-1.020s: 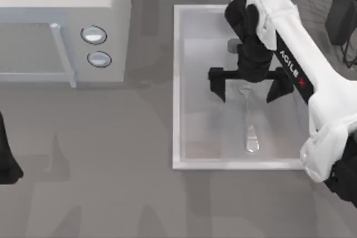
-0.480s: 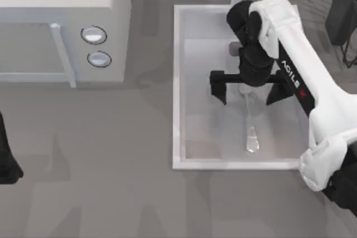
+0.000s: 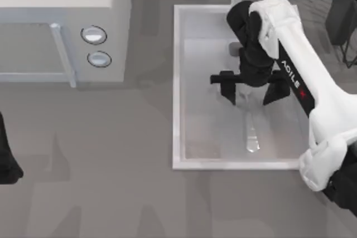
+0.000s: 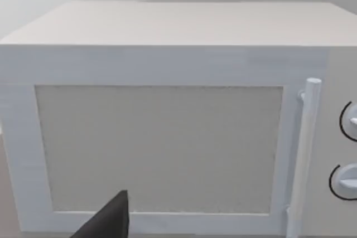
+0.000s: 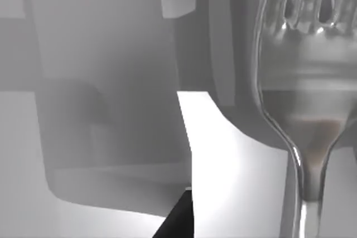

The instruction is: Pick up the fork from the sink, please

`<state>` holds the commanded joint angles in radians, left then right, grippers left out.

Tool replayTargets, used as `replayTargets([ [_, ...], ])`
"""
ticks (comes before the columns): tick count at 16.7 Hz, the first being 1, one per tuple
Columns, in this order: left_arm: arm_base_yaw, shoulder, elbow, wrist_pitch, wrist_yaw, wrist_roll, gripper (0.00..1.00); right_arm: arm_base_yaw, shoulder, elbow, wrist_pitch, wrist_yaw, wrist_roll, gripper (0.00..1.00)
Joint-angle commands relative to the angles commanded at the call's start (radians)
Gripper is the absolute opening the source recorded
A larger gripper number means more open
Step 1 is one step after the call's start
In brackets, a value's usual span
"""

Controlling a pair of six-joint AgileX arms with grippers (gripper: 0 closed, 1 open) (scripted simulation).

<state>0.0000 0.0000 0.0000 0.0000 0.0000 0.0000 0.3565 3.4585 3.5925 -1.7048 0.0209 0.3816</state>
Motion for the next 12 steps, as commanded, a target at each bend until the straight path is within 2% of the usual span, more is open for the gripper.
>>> replayTargets([
  [5, 0.000, 0.000, 0.000, 0.000, 0.000, 0.000, 1.00, 0.000, 0.000, 0.000, 0.000, 0.000, 0.000, 0.02],
  [12, 0.000, 0.000, 0.000, 0.000, 0.000, 0.000, 1.00, 0.000, 0.000, 0.000, 0.000, 0.000, 0.000, 0.00],
])
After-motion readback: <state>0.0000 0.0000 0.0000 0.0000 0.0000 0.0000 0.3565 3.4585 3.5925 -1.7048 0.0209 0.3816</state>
